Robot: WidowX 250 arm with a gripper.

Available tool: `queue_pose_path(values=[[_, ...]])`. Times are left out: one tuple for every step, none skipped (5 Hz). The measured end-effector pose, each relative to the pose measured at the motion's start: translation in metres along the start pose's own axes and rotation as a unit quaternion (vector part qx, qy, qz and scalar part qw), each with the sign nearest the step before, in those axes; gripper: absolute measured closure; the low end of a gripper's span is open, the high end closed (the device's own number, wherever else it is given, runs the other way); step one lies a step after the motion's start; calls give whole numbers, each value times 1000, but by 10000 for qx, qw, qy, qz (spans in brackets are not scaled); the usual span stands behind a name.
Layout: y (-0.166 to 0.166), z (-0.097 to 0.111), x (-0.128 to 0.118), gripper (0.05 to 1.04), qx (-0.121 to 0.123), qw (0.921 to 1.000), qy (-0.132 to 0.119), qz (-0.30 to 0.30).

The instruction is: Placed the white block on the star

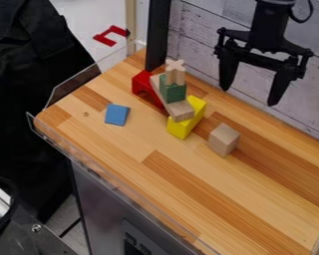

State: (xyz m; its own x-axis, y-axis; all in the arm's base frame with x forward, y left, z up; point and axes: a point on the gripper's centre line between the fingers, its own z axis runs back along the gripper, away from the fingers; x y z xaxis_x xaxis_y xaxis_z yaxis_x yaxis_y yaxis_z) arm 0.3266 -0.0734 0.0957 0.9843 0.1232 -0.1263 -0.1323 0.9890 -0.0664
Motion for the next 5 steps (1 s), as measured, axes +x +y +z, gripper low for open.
queue_pose_path(values=[[2,-14,-2,84,62,9997,228,18],[4,-31,-3,84,31,9986,521,-111],[4,-42,-6,84,0,9969,720,-322],[5,-51,-5,84,49,9959,810,-407],[7,-64,-7,84,96,9936,1039,-428]])
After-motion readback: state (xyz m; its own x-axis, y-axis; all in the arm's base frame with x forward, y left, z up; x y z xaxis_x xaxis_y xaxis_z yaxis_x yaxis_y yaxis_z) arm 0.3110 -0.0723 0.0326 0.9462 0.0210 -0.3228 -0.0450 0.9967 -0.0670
